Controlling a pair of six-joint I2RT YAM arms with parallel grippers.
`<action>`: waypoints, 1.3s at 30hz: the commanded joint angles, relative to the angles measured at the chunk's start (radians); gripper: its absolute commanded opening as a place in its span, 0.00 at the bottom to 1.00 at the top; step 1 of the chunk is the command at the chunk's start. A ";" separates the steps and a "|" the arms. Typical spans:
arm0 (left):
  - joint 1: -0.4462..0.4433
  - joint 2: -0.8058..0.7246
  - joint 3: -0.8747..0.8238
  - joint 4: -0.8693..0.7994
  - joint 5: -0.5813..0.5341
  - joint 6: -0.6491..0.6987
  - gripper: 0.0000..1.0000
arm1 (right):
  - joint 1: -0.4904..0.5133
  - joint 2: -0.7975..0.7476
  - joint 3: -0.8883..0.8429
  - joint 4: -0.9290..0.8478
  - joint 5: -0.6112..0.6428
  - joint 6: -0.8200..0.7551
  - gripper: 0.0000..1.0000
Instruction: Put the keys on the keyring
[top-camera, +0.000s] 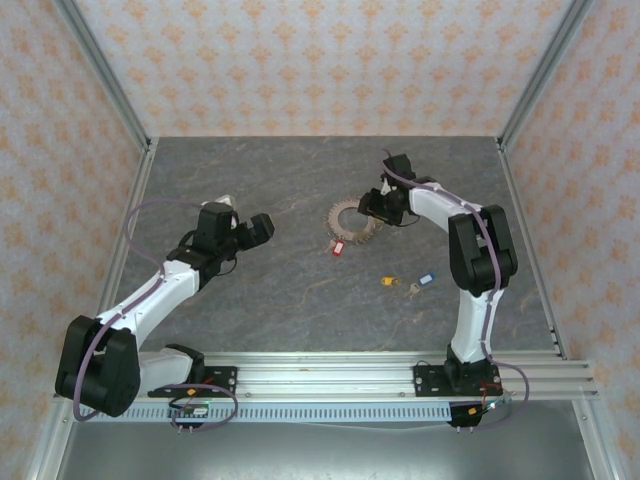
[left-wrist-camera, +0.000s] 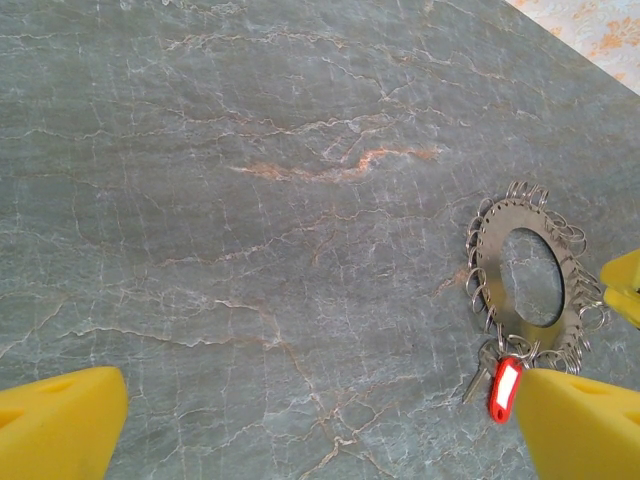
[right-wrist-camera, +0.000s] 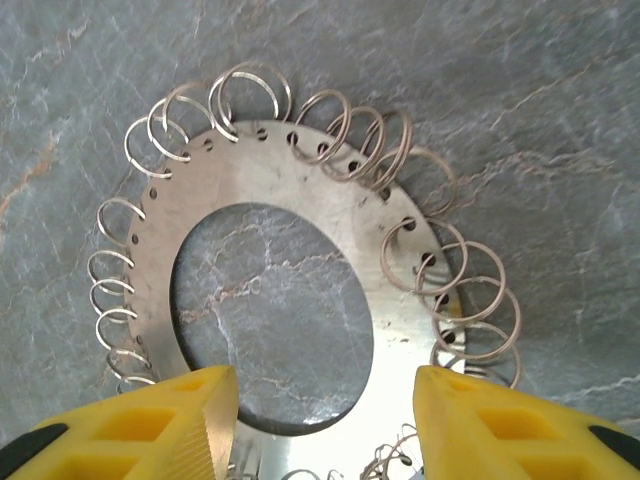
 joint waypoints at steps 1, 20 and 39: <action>-0.010 0.002 -0.007 -0.027 -0.005 0.015 1.00 | 0.022 0.016 0.051 -0.069 -0.017 -0.043 0.50; -0.015 -0.005 -0.008 -0.034 -0.006 0.037 1.00 | 0.141 0.077 -0.038 -0.105 -0.010 -0.072 0.51; -0.084 0.051 -0.059 0.012 0.074 0.005 0.86 | 0.331 -0.319 -0.522 0.370 -0.030 0.336 0.51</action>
